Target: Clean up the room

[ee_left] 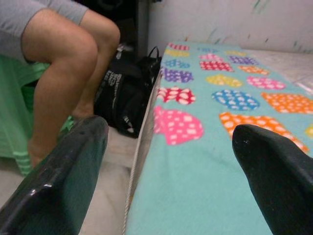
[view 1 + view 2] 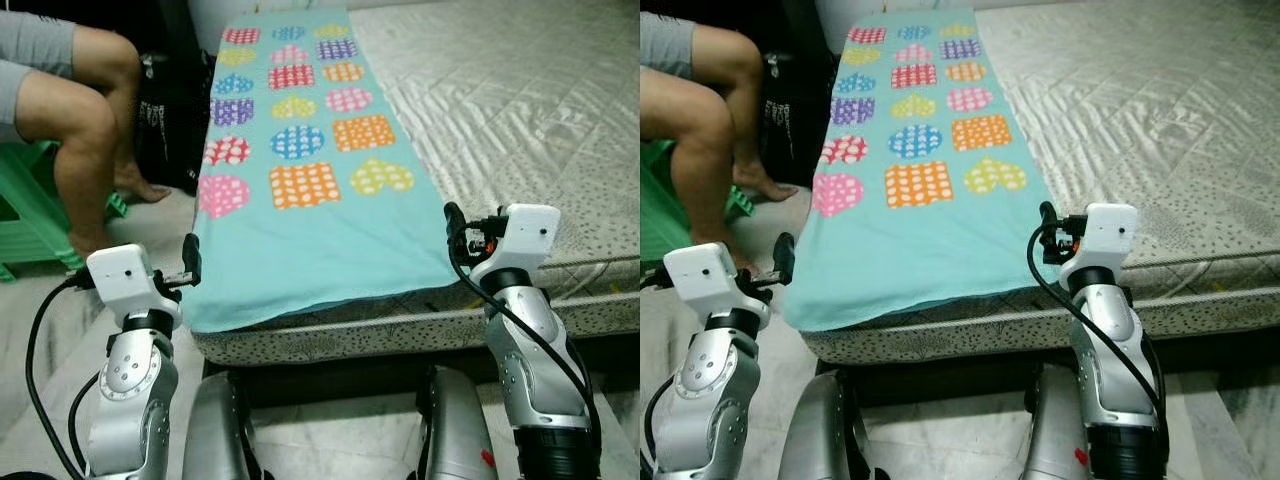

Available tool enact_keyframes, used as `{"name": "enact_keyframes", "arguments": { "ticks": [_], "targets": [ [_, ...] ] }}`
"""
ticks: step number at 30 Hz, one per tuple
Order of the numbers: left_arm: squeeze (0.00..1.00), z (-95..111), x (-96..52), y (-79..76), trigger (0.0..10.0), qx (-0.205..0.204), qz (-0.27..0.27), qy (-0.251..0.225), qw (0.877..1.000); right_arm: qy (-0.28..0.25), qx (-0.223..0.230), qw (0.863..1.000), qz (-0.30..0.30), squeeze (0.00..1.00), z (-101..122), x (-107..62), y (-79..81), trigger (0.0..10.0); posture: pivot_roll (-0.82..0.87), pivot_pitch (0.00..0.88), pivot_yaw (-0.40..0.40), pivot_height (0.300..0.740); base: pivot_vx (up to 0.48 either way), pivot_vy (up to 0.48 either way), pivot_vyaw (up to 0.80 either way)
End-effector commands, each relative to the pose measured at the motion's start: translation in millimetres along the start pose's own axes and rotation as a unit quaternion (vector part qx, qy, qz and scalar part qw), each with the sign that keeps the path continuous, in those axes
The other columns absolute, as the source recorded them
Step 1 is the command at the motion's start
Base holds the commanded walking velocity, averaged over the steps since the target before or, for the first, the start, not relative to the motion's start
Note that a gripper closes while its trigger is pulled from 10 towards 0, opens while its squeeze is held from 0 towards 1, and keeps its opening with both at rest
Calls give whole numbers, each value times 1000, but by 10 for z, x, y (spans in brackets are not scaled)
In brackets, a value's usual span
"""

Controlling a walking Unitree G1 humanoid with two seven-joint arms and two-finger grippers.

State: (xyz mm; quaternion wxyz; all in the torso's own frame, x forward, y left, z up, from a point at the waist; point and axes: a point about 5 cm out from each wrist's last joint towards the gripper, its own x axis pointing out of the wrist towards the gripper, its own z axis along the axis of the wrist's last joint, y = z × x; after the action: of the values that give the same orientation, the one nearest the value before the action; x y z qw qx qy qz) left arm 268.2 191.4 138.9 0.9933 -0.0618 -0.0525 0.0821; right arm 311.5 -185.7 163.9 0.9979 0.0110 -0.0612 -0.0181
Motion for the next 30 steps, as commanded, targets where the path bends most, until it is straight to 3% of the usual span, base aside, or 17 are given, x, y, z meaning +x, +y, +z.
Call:
{"name": "enact_keyframes", "arguments": {
  "ticks": [1,21,30],
  "targets": [
    [0,12,34,-6,10000,5,-4,-6,1000,-14,1,1000,1,0,55,48,-6,10000,-148,0,106,536,0,0,0],
    [0,-58,84,-40,10000,0,-11,-10,1000,-29,-10,999,-15,0,41,161,-43,10000,-158,0,116,671,0,0,0],
    [0,-79,76,-64,10000,-3,-14,-8,1000,-28,-11,999,-16,0,22,153,-55,10000,-164,0,117,709,0,0,0]
  ]
}}
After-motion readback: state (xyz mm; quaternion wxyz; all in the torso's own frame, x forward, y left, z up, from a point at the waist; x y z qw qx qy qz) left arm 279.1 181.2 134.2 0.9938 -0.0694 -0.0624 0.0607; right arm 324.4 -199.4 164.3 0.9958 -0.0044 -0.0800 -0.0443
